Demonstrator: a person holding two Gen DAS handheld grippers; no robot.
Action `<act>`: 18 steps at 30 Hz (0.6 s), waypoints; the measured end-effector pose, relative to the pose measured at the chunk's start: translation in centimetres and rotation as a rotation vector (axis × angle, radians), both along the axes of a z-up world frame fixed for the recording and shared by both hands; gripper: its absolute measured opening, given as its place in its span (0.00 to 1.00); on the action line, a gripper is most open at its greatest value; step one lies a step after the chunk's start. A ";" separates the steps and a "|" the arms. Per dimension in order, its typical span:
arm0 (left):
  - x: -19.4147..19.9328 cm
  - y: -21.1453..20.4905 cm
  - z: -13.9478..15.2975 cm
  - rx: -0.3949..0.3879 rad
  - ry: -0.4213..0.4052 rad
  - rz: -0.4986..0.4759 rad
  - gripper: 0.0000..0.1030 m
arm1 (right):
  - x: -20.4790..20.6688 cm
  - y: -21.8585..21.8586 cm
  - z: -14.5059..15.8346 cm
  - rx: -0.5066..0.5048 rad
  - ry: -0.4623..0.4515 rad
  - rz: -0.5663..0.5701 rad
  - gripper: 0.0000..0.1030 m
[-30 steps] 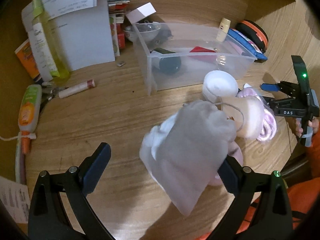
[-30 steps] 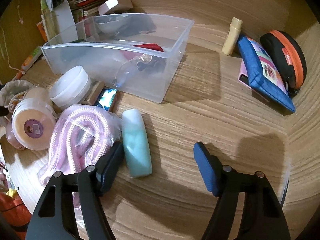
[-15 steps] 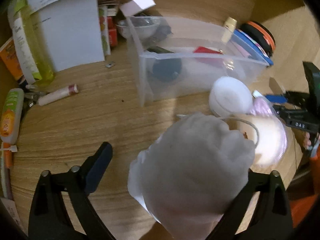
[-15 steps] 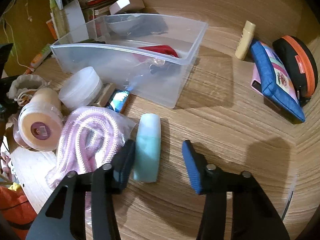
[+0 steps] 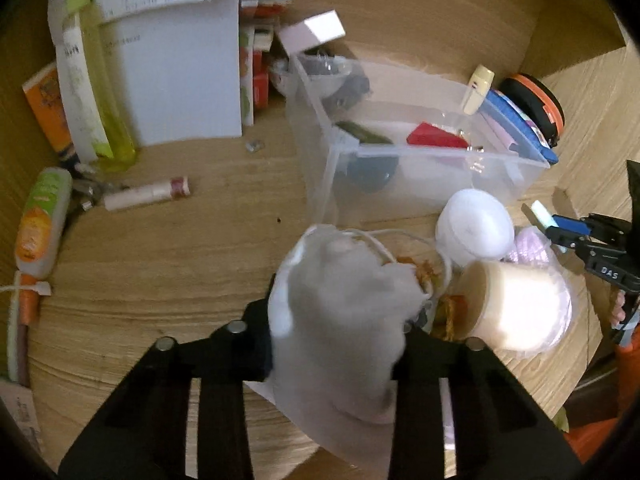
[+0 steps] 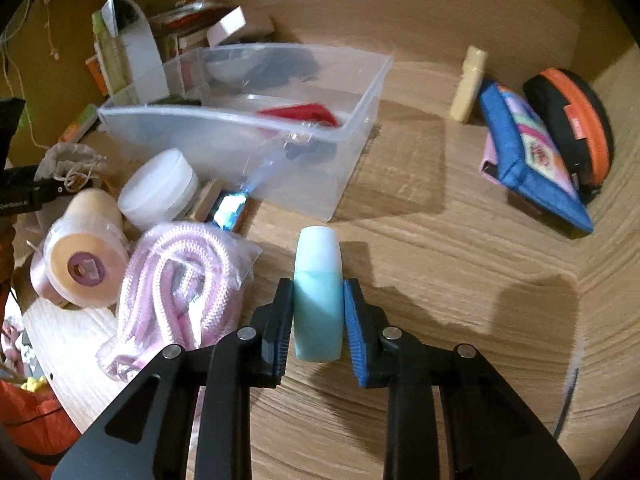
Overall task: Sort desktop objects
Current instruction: 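Grasp the white cloth bag with left tool while right tool grasps mint-green tube, then lower both held items into the clear box and open both tools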
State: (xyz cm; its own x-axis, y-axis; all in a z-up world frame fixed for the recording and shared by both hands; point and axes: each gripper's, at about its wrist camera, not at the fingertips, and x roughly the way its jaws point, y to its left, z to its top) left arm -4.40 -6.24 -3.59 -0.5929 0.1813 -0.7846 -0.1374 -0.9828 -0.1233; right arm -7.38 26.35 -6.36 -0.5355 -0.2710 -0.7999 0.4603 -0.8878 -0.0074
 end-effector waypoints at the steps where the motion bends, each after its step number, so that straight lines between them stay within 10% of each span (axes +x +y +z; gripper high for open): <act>1: 0.0 0.0 0.2 -0.003 0.003 0.000 0.24 | 0.2 0.1 0.5 -0.008 0.014 -0.002 0.22; 18: -0.2 0.2 7.1 0.044 0.175 -0.012 0.22 | 1.6 -1.0 7.5 -0.141 0.206 0.003 0.22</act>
